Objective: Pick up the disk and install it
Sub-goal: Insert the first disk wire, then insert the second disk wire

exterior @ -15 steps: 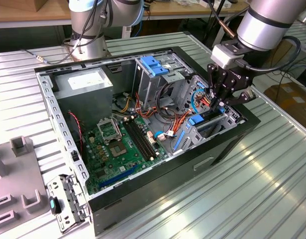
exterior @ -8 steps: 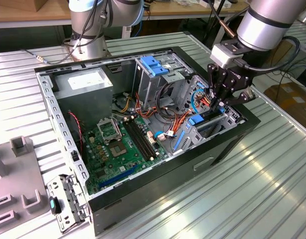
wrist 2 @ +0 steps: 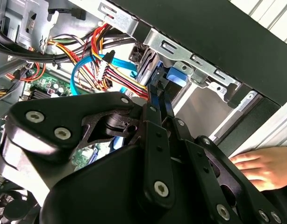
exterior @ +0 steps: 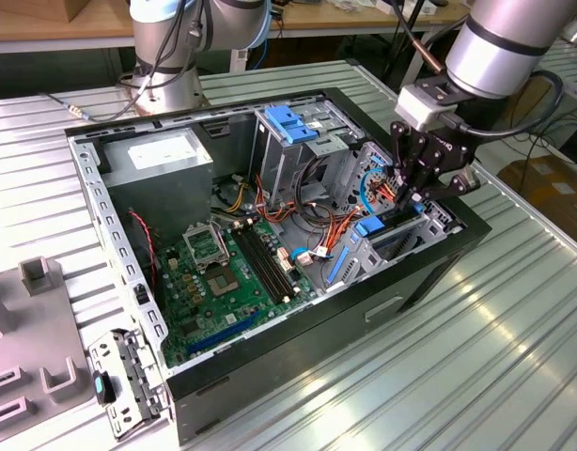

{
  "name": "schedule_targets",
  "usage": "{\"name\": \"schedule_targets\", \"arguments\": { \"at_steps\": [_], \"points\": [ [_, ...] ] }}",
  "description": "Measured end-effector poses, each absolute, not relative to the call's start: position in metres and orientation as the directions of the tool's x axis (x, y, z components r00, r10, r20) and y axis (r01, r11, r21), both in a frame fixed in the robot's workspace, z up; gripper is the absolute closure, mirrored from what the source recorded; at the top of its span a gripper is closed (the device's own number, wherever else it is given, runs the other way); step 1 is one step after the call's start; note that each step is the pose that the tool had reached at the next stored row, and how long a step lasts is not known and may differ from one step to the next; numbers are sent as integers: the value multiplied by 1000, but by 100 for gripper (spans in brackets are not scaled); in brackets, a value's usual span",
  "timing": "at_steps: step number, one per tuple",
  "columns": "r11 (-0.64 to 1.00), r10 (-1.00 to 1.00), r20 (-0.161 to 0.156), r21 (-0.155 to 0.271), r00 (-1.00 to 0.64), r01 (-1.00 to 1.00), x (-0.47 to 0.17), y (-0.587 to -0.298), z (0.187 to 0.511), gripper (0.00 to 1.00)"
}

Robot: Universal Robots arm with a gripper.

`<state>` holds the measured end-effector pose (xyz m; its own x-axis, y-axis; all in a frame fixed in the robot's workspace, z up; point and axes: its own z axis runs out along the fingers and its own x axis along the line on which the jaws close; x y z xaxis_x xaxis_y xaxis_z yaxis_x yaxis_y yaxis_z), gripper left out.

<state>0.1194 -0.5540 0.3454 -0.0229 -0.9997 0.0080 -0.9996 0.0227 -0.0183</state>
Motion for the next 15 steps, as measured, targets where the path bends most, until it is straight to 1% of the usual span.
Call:
{"name": "schedule_targets", "arguments": {
  "at_steps": [12,13,14,15],
  "points": [
    [23,-1000,-5,-18,-23,-1000,119,-554,338,82],
    [23,-1000,-4,-19,-23,-1000,119,-554,353,69],
    [23,-1000,-4,-18,-23,-1000,119,-554,354,89],
    [23,-1000,-4,-18,-23,-1000,119,-554,355,89]
  ]
}}
